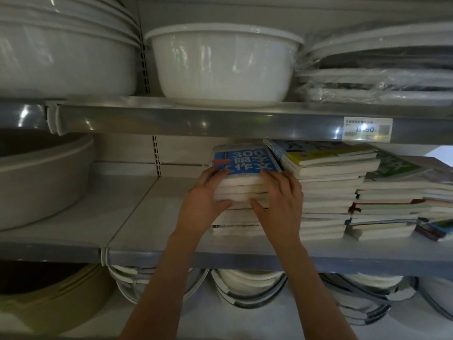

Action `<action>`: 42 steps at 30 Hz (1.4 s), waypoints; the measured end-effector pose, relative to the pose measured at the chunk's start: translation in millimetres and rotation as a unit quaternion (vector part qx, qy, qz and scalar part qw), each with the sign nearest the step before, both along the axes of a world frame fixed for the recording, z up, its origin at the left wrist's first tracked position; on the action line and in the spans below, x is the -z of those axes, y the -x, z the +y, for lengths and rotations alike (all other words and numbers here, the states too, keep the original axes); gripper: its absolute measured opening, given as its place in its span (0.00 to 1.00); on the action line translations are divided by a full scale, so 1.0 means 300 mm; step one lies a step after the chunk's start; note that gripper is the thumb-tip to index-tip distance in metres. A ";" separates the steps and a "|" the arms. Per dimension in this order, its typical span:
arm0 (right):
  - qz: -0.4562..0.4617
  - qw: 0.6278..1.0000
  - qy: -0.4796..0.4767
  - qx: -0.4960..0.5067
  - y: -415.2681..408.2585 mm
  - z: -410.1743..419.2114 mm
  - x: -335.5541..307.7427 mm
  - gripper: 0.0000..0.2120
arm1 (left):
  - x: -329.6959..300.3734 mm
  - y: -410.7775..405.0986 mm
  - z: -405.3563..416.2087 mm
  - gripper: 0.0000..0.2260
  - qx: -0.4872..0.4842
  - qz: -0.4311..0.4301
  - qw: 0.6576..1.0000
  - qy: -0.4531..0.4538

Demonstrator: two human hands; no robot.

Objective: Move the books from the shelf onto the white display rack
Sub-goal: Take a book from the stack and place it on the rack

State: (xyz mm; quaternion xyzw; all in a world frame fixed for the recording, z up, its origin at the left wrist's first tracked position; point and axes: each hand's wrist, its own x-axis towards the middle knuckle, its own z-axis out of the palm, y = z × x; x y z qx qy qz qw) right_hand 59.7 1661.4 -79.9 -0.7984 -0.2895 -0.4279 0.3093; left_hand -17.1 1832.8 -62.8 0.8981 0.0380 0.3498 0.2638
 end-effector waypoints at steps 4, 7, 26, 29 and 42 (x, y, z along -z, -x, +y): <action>0.017 0.999 -0.015 -0.023 0.004 0.004 0.000 0.32 | 0.001 0.004 0.002 0.34 -0.003 -0.016 1.000 -0.008; 0.050 0.998 -0.018 -0.046 0.023 0.017 -0.002 0.32 | 0.006 0.009 0.001 0.32 -0.003 -0.033 0.999 -0.004; 0.084 0.988 -0.093 -0.092 0.119 0.031 -0.024 0.24 | 0.024 0.080 0.002 0.27 -0.001 -0.077 0.987 0.141; 0.113 0.979 -0.115 -0.123 0.126 0.005 -0.026 0.25 | 0.035 0.113 0.008 0.27 0.002 -0.091 0.987 0.133; 0.069 0.985 -0.097 -0.124 0.128 -0.007 0.009 0.29 | -0.086 0.161 -0.059 0.07 0.054 -0.084 0.930 0.354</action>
